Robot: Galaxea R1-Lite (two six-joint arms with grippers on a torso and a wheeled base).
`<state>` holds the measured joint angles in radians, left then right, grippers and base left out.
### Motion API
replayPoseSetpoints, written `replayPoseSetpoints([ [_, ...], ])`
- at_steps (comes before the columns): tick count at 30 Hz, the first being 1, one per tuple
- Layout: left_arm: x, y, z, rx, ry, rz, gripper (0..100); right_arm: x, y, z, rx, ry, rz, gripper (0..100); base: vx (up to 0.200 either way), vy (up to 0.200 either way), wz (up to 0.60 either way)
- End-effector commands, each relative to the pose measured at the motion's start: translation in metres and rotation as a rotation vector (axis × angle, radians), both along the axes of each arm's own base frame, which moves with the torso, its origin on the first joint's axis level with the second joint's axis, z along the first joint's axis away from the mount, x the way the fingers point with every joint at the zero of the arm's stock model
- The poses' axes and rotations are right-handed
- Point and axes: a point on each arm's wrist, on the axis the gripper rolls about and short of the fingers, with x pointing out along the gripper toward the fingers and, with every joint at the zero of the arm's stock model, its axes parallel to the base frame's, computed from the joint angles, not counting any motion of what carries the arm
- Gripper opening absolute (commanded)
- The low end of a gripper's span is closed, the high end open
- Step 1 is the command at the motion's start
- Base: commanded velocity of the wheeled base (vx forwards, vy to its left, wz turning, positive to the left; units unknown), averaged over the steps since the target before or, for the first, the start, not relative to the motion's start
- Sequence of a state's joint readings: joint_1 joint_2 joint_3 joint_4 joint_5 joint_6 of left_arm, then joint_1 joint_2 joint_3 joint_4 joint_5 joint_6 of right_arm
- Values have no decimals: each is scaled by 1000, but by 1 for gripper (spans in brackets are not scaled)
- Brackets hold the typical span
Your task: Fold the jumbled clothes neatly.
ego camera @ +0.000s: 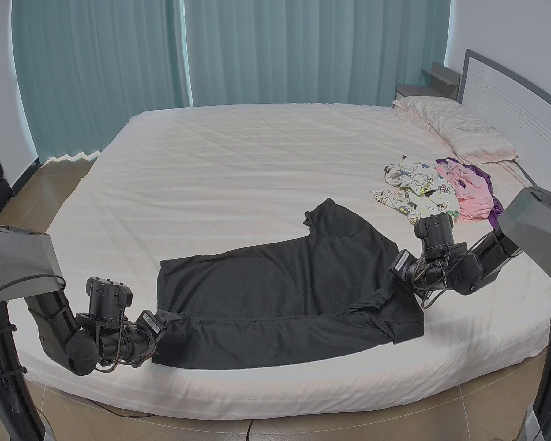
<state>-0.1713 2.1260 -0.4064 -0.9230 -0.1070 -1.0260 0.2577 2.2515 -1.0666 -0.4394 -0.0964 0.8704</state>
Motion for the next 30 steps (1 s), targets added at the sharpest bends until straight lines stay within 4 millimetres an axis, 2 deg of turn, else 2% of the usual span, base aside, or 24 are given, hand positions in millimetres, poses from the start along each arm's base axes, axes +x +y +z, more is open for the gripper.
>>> replayPoseSetpoints([
  [1,0,0,0,0,1,-1,100,-6,0,25,34,-32,28,0,0,0,0],
  [5,0,0,0,0,1,-1,100,-15,1,20,20,15,35,0,0,0,0],
  [17,0,0,0,0,1,-1,100,-54,6,28,-9,103,81,0,0,0,0],
  [23,0,0,0,0,1,-1,100,-66,11,20,-21,136,101,0,0,0,0],
  [24,0,0,0,0,1,-1,100,-69,12,18,-25,147,106,100,0,0,0],
  [30,0,0,0,0,1,-1,100,-90,13,19,-39,178,134,100,0,0,0],
])
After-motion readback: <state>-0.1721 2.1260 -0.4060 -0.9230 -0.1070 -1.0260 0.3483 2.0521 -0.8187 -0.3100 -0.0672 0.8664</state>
